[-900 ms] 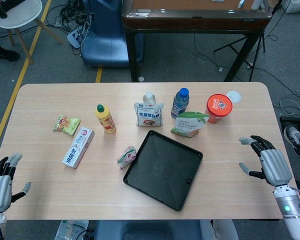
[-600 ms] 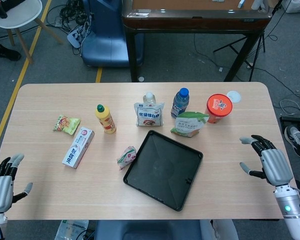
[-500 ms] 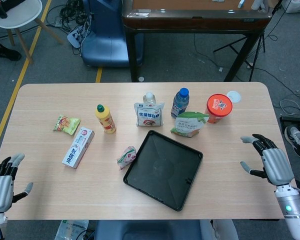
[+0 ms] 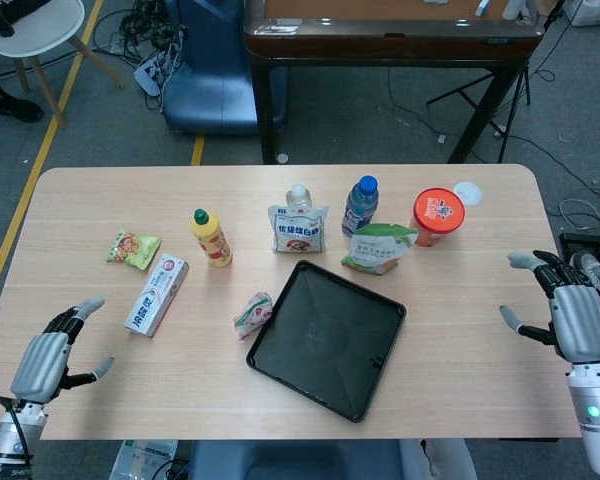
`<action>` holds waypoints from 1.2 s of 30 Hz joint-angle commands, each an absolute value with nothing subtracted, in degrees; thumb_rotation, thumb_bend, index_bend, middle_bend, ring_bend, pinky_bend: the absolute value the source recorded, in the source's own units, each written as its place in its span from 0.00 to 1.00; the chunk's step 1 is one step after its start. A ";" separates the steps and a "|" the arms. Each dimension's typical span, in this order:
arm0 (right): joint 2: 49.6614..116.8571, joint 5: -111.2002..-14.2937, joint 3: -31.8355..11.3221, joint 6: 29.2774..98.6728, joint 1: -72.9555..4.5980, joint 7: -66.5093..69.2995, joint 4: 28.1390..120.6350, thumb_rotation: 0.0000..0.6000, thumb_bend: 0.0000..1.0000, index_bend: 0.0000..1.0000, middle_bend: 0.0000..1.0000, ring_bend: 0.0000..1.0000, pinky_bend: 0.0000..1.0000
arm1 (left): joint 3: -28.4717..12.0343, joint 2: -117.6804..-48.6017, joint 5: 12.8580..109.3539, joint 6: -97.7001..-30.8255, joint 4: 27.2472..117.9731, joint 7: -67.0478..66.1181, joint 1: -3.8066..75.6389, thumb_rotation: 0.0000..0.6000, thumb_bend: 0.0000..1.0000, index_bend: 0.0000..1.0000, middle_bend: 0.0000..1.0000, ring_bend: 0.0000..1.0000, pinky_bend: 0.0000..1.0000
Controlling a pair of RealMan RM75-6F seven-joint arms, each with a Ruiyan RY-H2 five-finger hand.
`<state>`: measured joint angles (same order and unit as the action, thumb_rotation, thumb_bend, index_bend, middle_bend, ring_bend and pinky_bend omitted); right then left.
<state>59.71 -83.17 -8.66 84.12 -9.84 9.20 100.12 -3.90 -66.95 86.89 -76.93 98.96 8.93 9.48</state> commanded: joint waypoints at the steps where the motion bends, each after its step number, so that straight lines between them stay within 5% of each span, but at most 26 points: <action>1: 59.17 -82.98 -8.75 84.18 -9.63 9.13 100.63 1.00 0.24 0.25 0.32 0.16 0.20 | -4.48 -67.57 86.86 -71.24 98.29 12.46 13.82 1.00 0.22 0.13 0.15 0.14 0.14; 11: 58.32 -82.45 -8.73 84.31 -8.98 8.79 101.50 1.00 0.24 0.25 0.32 0.16 0.20 | -5.76 -73.43 84.09 -59.50 94.94 17.65 22.43 1.00 0.22 0.11 0.15 0.14 0.16; 36: 58.35 -81.44 -8.59 83.47 -8.33 9.45 100.60 1.00 0.24 0.25 0.32 0.16 0.20 | -9.95 -89.54 73.11 -47.48 82.40 13.79 34.85 1.00 0.22 0.11 0.16 0.16 0.19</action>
<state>58.35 -81.44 -8.59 83.47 -8.33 9.46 100.60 -9.69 -88.85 73.62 -47.99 83.06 13.77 34.29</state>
